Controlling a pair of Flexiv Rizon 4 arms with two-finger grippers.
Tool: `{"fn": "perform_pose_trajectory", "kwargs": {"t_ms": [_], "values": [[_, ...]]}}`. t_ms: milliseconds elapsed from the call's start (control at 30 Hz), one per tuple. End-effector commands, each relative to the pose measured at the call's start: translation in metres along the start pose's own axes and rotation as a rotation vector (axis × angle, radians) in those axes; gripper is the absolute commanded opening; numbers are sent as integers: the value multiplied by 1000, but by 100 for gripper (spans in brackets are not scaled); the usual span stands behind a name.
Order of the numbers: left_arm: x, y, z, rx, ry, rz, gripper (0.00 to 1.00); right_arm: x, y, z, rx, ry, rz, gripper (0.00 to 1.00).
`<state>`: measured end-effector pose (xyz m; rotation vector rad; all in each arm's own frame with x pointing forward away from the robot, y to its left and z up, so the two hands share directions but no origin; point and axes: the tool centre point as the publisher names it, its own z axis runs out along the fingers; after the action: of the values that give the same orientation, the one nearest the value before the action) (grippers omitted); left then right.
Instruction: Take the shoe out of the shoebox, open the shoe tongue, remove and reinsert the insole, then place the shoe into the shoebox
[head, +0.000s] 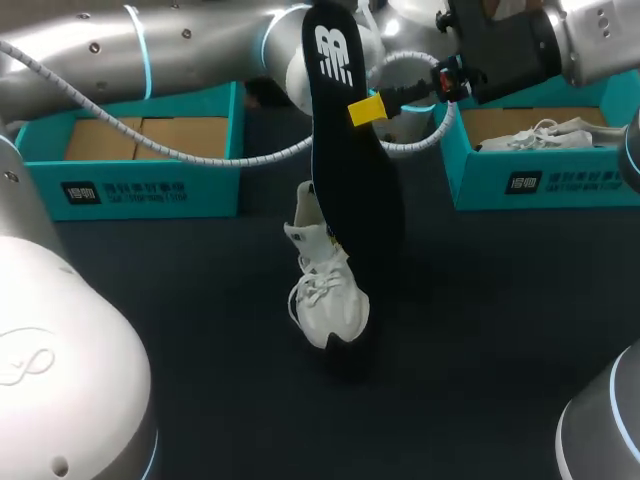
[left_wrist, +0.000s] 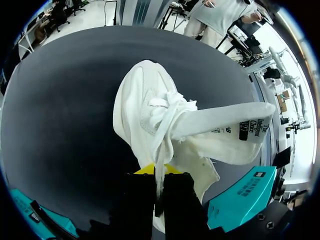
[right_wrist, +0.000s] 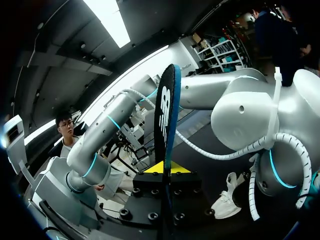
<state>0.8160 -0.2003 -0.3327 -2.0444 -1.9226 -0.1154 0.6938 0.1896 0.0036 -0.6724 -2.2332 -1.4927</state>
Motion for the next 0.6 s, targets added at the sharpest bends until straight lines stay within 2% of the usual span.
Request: {"fn": "perform_pose_trajectory", "kwargs": {"t_ms": [33,300,600], "values": [[-13,0,5,-4,25,10,0,0,1,2,4,-2,2,0],[-29,6,19,6,40,26,0,0,1,2,4,-2,2,0],[-35,3,30,25,45,28,0,0,1,2,4,-2,2,0]]}}
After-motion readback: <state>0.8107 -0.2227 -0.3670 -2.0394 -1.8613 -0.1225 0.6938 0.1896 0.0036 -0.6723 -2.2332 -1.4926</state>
